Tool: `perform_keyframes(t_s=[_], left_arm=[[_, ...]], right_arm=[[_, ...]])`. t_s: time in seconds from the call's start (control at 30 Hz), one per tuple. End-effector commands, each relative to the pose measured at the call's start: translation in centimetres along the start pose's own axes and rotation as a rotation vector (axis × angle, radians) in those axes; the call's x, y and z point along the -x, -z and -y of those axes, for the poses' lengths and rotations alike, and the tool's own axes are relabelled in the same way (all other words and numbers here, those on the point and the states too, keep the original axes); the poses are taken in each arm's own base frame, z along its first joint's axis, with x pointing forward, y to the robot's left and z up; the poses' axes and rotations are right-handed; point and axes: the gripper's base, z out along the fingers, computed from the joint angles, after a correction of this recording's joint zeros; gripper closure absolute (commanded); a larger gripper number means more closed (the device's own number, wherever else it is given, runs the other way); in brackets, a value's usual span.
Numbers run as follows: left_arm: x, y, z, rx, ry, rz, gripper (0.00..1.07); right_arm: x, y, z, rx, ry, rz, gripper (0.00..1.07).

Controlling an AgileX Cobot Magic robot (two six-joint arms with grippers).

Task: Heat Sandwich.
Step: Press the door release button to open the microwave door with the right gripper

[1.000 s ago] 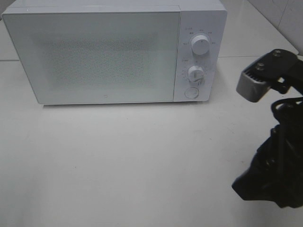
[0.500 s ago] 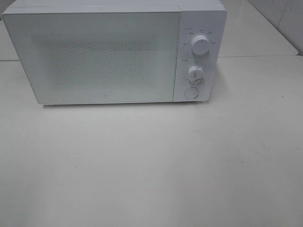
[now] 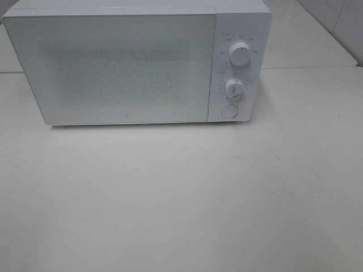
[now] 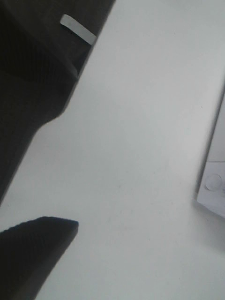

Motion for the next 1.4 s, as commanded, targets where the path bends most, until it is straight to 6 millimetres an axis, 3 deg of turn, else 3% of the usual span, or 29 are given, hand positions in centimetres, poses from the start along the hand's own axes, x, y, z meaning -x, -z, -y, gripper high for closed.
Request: perform_keyframes(t_s=[0.03, 0.1, 0.47, 1.03, 1.27, 1.4], left_arm=[[-0.2, 0.3, 0.1, -0.008, -0.002, 0.029, 0.03], [-0.2, 0.3, 0.1, -0.008, -0.002, 0.029, 0.03], [-0.2, 0.2, 0.0, -0.007, -0.002, 0.024, 0.03], [-0.2, 0.2, 0.0, -0.007, -0.002, 0.024, 0.03], [-0.2, 0.2, 0.0, -0.007, -0.002, 0.024, 0.03], [-0.2, 0.2, 0.0, -0.007, -0.002, 0.024, 0.03]], right_arm=[[-0.5, 0.4, -0.1, -0.049, -0.032, 0.045, 0.31], [-1.1, 1.0, -0.4, -0.107, -0.063, 0.107, 0.31], [-0.9, 0.1, 0.1, -0.242, -0.175, 0.148, 0.31], [-0.9, 0.2, 0.3, -0.263, -0.200, 0.151, 0.31], [0.6, 1.0, 0.4, -0.272, -0.196, 0.281, 0.31], [1.9, 0.2, 0.9, -0.278, -0.186, 0.380, 0.31]])
